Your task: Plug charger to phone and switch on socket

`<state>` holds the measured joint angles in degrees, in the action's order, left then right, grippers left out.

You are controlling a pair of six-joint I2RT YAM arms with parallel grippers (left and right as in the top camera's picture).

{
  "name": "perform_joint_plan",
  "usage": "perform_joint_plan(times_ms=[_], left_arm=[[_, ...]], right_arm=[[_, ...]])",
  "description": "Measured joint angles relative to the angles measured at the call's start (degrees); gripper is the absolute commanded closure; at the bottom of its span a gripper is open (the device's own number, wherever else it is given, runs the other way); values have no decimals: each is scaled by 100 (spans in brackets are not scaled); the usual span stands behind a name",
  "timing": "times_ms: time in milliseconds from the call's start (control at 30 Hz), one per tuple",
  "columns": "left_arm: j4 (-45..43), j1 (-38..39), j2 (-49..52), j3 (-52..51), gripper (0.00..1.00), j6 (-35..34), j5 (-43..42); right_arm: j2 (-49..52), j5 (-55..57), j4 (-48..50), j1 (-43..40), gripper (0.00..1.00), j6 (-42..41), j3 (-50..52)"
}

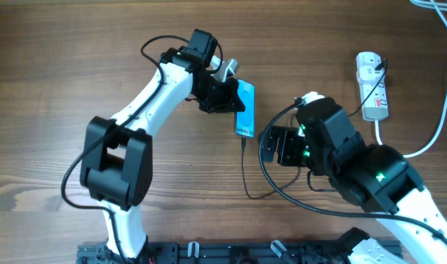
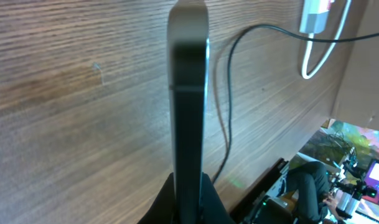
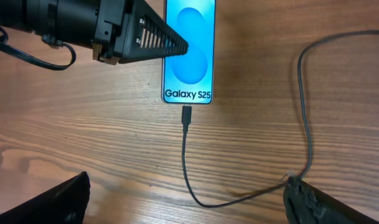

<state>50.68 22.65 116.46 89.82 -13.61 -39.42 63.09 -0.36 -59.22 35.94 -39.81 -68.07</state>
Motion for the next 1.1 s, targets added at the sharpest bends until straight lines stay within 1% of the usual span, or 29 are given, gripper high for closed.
perform_joint_plan(times_ms=[200, 400, 700, 900, 1033, 1100], left_arm=[[-22, 0, 262, 0, 96, 2, -2], [-24, 0, 575, 0, 94, 2, 20], [-22, 0, 656, -31, 94, 4, 192], [-195, 0, 664, -236, 94, 13, 332], [-291, -20, 664, -299, 91, 28, 249], [-299, -22, 664, -310, 84, 31, 247]], right_arm=[[173, 0, 11, 0, 0, -133, 0], [238, 0, 35, 0, 0, -157, 0], [240, 0, 55, 0, 0, -223, 0], [249, 0, 55, 0, 0, -223, 0], [249, 0, 55, 0, 0, -223, 0], [249, 0, 55, 0, 0, -223, 0]])
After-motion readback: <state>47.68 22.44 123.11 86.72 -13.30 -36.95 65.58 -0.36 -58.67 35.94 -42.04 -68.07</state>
